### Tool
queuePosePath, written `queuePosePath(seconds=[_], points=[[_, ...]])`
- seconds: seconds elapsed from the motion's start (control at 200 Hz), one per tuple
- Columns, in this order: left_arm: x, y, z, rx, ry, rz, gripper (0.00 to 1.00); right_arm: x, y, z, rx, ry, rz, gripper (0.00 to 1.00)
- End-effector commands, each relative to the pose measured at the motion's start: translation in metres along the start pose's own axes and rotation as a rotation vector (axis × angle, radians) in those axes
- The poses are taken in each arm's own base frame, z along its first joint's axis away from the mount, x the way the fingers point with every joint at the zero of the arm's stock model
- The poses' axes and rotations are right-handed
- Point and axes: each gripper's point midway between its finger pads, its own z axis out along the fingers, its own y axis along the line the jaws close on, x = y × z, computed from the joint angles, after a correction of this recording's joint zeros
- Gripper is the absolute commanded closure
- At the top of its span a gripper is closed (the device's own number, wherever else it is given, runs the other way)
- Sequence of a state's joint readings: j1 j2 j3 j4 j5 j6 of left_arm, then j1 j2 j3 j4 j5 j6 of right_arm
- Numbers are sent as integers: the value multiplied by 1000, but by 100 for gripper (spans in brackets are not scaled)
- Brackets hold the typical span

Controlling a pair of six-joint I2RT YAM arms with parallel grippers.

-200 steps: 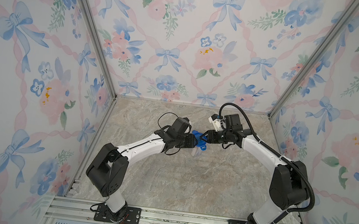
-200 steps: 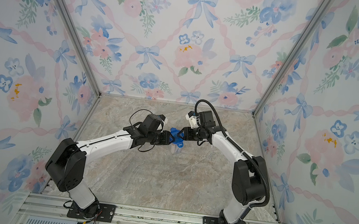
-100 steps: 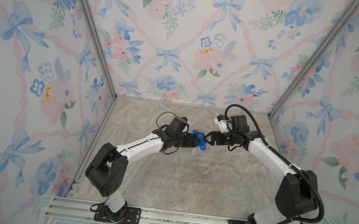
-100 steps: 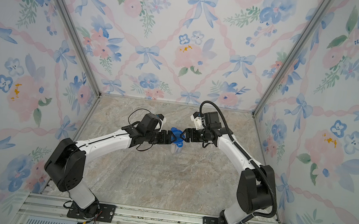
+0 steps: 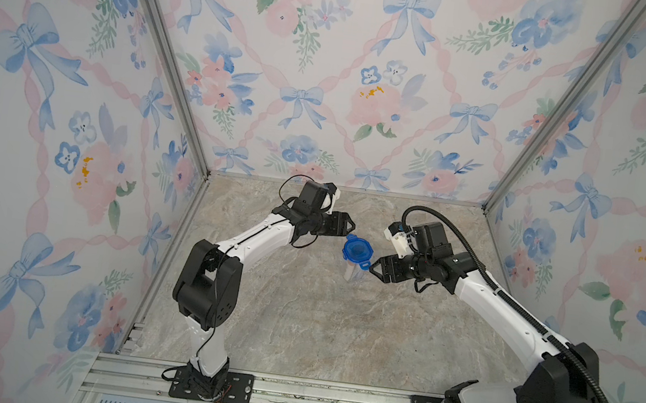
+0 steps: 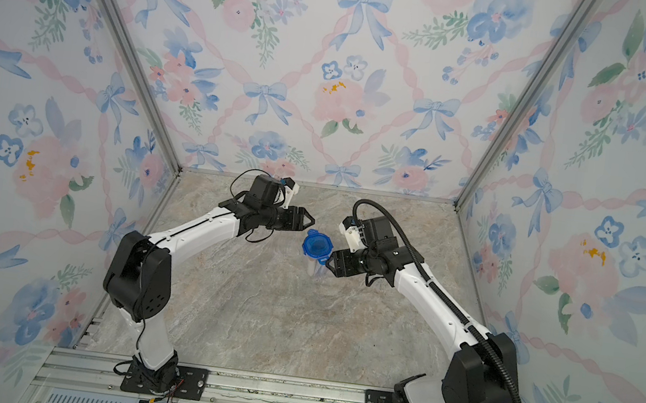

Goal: Pack away toiletry kits
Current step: Close the fastener on the container.

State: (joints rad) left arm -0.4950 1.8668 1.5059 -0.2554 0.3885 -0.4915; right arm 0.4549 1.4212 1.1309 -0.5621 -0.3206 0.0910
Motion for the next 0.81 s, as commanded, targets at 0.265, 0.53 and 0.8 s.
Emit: queuePosePath(seconds=[0.265, 0.53, 0.8], points=[[24, -30, 28, 55, 134, 232, 23, -13, -15, 31, -2, 14, 0, 29], [34, -19, 37, 28, 176, 241, 34, -16, -12, 32, -42, -2, 13, 31], [44, -21, 30, 32, 196, 237, 36, -13, -24, 37, -25, 8, 44, 34]])
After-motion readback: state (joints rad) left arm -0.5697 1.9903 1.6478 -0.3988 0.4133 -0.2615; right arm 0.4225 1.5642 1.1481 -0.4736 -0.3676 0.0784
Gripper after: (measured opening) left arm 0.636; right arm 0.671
